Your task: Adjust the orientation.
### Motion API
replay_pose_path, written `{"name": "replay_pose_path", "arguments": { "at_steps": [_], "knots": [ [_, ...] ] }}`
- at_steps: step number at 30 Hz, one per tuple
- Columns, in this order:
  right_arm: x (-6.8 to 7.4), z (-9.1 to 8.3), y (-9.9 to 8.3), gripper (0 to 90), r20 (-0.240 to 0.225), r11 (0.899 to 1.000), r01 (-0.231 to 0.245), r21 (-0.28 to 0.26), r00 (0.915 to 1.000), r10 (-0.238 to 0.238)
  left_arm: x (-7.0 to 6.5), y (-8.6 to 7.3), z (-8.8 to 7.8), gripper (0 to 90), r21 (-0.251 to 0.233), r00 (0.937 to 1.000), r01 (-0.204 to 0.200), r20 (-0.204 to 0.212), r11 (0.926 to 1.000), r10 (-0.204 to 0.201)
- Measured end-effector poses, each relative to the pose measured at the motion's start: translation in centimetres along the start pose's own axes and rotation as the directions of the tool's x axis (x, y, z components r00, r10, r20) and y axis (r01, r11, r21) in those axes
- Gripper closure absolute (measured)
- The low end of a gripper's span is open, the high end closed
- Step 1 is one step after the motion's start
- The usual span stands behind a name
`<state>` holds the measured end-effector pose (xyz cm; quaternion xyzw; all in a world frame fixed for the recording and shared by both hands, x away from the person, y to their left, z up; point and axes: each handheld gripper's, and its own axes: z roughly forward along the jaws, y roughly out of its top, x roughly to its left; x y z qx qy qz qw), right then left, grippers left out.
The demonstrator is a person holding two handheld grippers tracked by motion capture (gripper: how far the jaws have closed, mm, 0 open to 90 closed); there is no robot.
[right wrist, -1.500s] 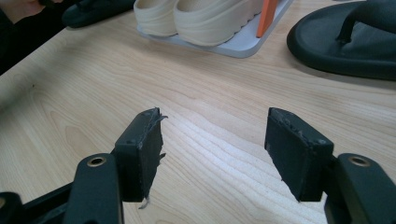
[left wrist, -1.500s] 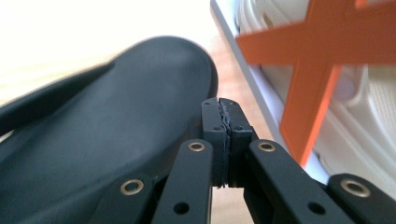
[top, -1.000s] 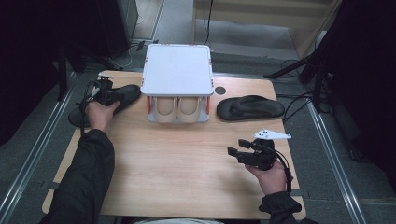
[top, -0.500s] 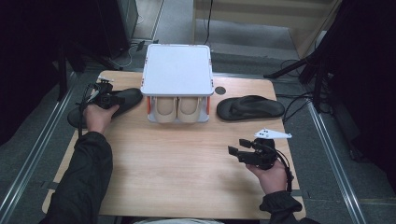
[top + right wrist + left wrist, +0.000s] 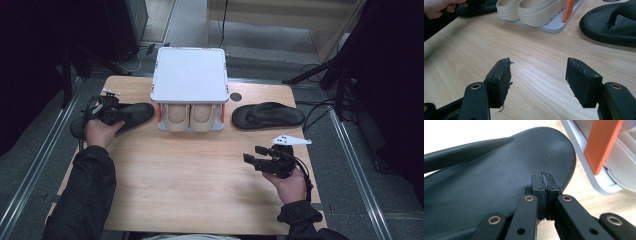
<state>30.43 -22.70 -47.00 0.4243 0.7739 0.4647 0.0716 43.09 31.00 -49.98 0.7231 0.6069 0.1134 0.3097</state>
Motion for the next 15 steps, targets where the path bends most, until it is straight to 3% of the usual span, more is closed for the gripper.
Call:
{"name": "replay_pose_path", "arguments": {
  "at_steps": [3, 6, 15],
  "knots": [
    [0.0, 0.3, 0.2, 37.2, -0.006, 1.0, 0.002, 0.004, 1.0, -0.002, 0.0, -0.7, -0.3, 90.0, -0.001, 0.9997, 0.012, 0.021, 0.9999, -0.012],
    [-0.1, 0.7, 0.5, 37.2, -0.013, 1.0, 0.007, 0.007, 0.9999, -0.007, -0.2, -1.3, -0.8, 90.0, 0.001, 0.9999, 0.003, 0.013, 1.0, -0.003],
    [-0.1, 1.5, 1.1, 38.2, -0.036, 1.0, 0.017, 0.014, 0.9992, -0.016, -1.6, -3.4, -2.1, 89.7, 0.036, 0.998, -0.061, 0.016, 0.9975, 0.06]
  ]
}}
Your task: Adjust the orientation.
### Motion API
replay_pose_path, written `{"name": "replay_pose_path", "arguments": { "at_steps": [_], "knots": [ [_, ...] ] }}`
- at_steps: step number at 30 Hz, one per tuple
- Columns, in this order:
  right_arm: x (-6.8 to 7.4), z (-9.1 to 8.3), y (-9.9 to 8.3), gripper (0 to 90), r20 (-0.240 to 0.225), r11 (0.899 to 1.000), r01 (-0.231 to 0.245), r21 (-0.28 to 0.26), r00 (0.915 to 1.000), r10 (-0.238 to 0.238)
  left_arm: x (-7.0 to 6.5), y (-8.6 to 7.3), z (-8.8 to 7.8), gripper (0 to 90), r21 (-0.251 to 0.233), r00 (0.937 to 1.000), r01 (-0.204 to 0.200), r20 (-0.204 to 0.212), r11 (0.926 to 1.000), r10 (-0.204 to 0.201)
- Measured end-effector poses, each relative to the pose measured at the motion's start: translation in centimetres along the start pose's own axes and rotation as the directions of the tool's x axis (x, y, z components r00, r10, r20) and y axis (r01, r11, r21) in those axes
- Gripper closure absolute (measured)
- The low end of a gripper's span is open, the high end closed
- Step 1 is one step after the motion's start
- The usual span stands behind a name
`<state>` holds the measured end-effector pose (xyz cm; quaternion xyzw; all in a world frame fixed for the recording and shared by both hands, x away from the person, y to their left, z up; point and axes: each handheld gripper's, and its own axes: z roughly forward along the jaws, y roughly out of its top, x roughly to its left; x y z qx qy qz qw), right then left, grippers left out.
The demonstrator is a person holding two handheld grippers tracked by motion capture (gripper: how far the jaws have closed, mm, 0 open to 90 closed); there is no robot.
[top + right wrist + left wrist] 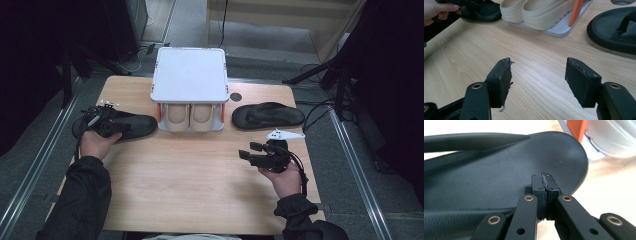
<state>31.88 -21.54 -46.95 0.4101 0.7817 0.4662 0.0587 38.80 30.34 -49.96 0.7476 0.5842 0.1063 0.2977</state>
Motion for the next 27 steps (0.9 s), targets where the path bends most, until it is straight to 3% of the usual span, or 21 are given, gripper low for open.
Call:
{"name": "replay_pose_path", "arguments": {
  "at_steps": [11, 16, 20, 24, 27],
  "knots": [
    [0.1, 0.5, 0.5, 38.4, -0.013, 1.0, 0.009, 0.0, 0.9999, -0.009, -1.3, -2.5, -1.4, 89.1, 0.036, 0.9978, -0.052, 0.042, 0.998, 0.051],
    [0.1, 0.6, 0.6, 38.4, -0.017, 1.0, 0.012, 0.003, 0.9998, -0.012, -1.2, -2.9, -1.7, 89.0, 0.029, 0.9972, -0.047, 0.059, 0.9985, 0.045],
    [0.1, 0.7, 0.6, 38.4, -0.017, 1.0, 0.012, 0.006, 0.9998, -0.012, -0.9, -2.6, -2.9, 89.1, -0.027, 0.998, -0.018, 0.06, 0.9995, 0.02],
    [0.1, 0.8, 0.6, 38.5, -0.019, 1.0, 0.01, 0.007, 0.9998, -0.01, 0.0, -2.7, -5.0, 89.9, -0.1, 0.9991, 0.03, 0.033, 0.9945, -0.027],
    [0.1, 0.9, 0.7, 38.5, -0.02, 1.0, 0.013, 0.0, 0.9997, -0.013, 0.9, -3.3, -5.9, 89.9, -0.112, 0.9985, 0.055, 0.002, 0.9922, -0.055]
  ]
}}
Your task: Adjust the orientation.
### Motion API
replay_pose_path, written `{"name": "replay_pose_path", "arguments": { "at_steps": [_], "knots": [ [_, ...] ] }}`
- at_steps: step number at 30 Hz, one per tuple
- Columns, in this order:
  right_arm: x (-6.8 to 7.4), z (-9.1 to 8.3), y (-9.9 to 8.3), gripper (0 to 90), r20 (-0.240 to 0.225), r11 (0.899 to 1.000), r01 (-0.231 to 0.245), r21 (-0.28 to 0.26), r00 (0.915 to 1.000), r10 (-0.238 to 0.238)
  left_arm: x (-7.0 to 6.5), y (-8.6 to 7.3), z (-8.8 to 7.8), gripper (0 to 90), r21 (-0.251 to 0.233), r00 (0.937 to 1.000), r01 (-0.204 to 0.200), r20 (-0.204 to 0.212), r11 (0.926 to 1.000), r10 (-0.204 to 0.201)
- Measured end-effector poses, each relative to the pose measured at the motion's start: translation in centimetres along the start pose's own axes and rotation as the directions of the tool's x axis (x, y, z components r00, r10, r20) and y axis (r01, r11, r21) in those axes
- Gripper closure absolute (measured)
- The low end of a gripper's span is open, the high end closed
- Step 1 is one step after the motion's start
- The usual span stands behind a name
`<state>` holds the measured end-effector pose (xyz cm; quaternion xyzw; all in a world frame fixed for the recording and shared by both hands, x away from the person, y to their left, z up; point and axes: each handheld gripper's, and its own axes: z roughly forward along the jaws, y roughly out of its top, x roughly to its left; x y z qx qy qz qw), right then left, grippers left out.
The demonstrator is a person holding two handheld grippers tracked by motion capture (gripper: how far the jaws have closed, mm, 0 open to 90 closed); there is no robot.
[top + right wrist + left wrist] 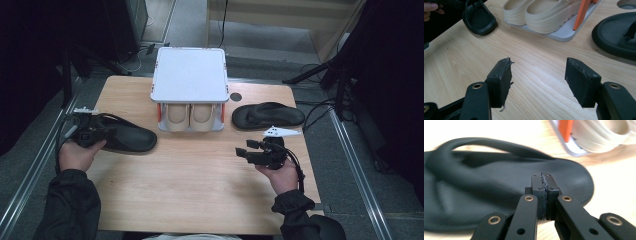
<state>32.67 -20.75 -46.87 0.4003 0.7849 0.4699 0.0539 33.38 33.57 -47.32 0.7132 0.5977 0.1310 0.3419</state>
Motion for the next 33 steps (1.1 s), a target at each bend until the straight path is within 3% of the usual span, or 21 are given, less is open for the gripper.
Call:
{"name": "replay_pose_path", "arguments": {
  "at_steps": [8, 9, 13, 16, 24, 29, 33],
  "knots": [
    [0.0, 0.6, 0.5, 38.5, -0.012, 1.0, 0.013, 0.003, 0.9998, -0.013, 2.3, -1.8, -1.8, 89.9, -0.016, 0.9955, 0.059, -0.074, 0.9981, -0.06],
    [0.0, 0.8, 0.7, 38.4, -0.017, 1.0, 0.016, 0.007, 0.9997, -0.016, 2.8, -2.3, -2.2, 89.9, -0.012, 0.993, 0.081, -0.085, 0.9967, -0.082],
    [0.2, 1.3, 1.0, 38.4, -0.026, 1.0, 0.026, 0.016, 0.9993, -0.025, 3.8, -3.4, -2.4, 89.9, -0.001, 0.9879, 0.108, -0.111, 0.9941, -0.108],
    [0.3, 1.5, 1.1, 38.5, -0.031, 0.999, 0.032, 0.018, 0.999, -0.032, 4.5, -4.0, -1.9, 89.9, 0.001, 0.9826, 0.143, -0.12, 0.9897, -0.142],
    [0.3, 1.6, 1.1, 38.4, -0.031, 0.999, 0.036, 0.019, 0.9989, -0.035, 5.1, -4.2, 0.4, 90.0, 0.061, 0.982, 0.15, -0.125, 0.9868, -0.142],
    [0.3, 1.5, 1.0, 38.4, -0.026, 0.999, 0.031, 0.026, 0.9992, -0.031, 5.5, -3.8, 0.7, 90.0, 0.044, 0.9794, 0.166, -0.124, 0.9851, -0.16],
    [0.3, 1.3, 0.8, 38.4, -0.014, 0.999, 0.029, 0.03, 0.9995, -0.028, 6.0, -3.1, 1.2, 90.0, 0.039, 0.9768, 0.164, -0.146, 0.9856, -0.157]
  ]
}}
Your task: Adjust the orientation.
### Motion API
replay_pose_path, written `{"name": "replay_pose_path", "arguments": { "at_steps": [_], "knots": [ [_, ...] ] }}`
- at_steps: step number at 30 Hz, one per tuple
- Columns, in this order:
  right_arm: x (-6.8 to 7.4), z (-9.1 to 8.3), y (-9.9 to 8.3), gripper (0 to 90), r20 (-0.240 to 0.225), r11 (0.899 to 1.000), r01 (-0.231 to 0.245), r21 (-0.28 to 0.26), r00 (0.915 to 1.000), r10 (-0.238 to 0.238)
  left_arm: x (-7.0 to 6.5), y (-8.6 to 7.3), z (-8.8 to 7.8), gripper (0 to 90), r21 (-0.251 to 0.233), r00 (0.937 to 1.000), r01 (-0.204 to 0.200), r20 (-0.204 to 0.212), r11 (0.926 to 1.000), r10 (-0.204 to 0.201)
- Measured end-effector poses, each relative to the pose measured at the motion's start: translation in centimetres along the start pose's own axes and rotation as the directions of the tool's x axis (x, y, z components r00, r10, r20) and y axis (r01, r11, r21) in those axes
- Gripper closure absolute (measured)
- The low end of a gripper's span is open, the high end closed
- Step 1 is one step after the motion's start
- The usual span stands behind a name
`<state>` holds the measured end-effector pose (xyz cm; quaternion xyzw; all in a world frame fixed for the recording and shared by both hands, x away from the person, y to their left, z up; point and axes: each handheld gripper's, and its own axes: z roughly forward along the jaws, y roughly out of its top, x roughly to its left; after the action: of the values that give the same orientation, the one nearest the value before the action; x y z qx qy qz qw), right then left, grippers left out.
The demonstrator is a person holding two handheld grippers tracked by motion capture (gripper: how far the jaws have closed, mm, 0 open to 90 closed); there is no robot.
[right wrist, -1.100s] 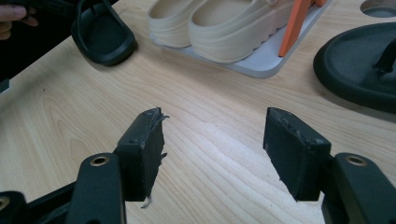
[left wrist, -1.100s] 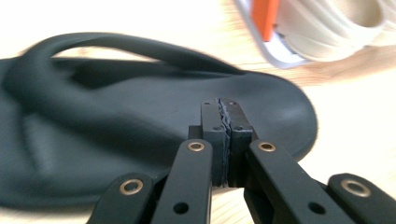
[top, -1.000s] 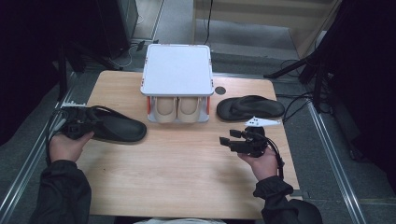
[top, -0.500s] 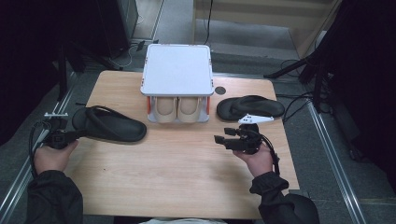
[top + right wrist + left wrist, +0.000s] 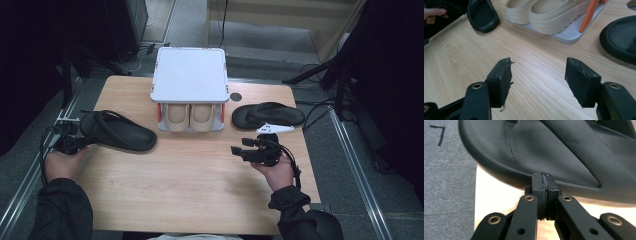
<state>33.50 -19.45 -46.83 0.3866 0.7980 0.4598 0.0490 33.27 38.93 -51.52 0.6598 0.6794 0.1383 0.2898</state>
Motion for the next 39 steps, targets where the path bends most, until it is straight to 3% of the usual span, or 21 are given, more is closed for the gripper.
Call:
{"name": "replay_pose_path", "arguments": {
  "at_steps": [7, 10, 19, 26, 39],
  "knots": [
    [0.0, -0.6, -0.5, 38.4, 0.01, 1.0, -0.014, -0.019, 0.9998, 0.014, 0.3, 1.5, 1.1, 89.9, -0.011, 0.9998, -0.007, -0.016, 0.9999, 0.007],
    [0.0, -0.9, -0.8, 38.4, 0.016, 0.999, -0.024, -0.024, 0.9996, 0.025, 0.5, 2.2, 1.6, 89.9, -0.019, 1.0, 0.007, -0.004, 0.9998, -0.007],
    [0.0, -1.8, -1.7, 38.6, 0.045, 0.999, -0.038, -0.034, 0.9982, 0.04, 0.3, 4.6, 3.4, 89.9, -0.019, 0.9999, -0.011, 0.001, 0.9998, 0.011],
    [0.0, -2.5, -2.4, 38.6, 0.067, 0.997, -0.064, -0.04, 0.9955, 0.067, -0.1, 6.2, 4.5, 89.8, -0.016, 0.9997, -0.008, 0.023, 0.9998, 0.008],
    [0.0, -3.4, -3.2, 39.0, 0.092, 0.996, -0.077, -0.049, 0.9924, 0.082, -0.7, 7.5, 5.9, 89.7, -0.02, 0.9974, 0.006, 0.072, 0.9998, -0.005]
  ]
}}
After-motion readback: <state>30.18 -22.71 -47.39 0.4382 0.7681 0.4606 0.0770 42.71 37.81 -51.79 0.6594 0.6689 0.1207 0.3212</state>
